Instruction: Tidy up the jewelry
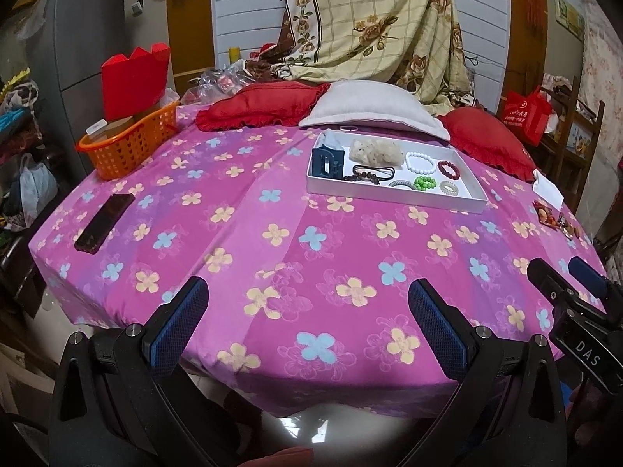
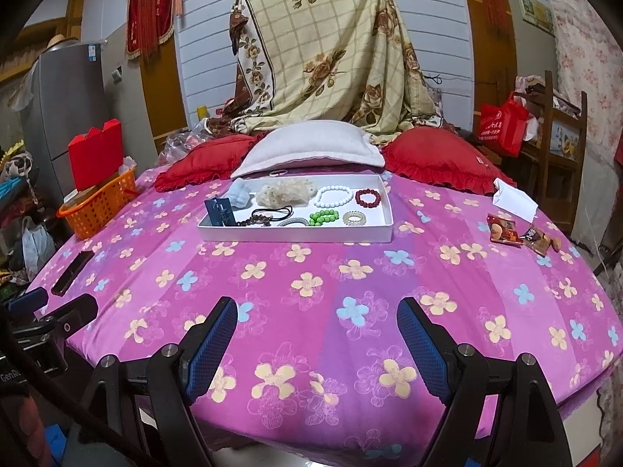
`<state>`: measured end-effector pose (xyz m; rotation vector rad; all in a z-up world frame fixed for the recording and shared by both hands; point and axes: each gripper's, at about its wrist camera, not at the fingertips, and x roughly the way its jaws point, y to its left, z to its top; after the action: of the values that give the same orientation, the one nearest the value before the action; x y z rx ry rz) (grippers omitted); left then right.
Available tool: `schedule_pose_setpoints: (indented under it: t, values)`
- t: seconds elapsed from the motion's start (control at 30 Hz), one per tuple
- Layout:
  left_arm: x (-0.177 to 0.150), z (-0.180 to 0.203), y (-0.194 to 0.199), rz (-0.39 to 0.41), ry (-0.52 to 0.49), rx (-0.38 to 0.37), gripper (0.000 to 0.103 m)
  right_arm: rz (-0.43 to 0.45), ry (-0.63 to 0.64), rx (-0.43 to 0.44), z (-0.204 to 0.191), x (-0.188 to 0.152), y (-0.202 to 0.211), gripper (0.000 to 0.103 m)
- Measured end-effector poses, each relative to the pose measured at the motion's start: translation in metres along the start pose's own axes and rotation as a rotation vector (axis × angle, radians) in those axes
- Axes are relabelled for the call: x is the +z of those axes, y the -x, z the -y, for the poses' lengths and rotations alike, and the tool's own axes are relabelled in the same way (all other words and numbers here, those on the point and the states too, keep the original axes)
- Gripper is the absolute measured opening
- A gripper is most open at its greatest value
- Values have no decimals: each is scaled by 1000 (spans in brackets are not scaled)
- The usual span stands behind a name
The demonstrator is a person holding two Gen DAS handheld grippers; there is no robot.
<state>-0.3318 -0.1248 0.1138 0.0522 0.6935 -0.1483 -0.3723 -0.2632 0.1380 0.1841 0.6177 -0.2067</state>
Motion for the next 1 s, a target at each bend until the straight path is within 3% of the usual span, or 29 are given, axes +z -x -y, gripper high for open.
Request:
schedule_pose_setpoints:
  t: [1.0]
  values:
    - [1, -7, -12, -40, 5, -32, 103, -2, -8, -12, -2, 1, -8, 82]
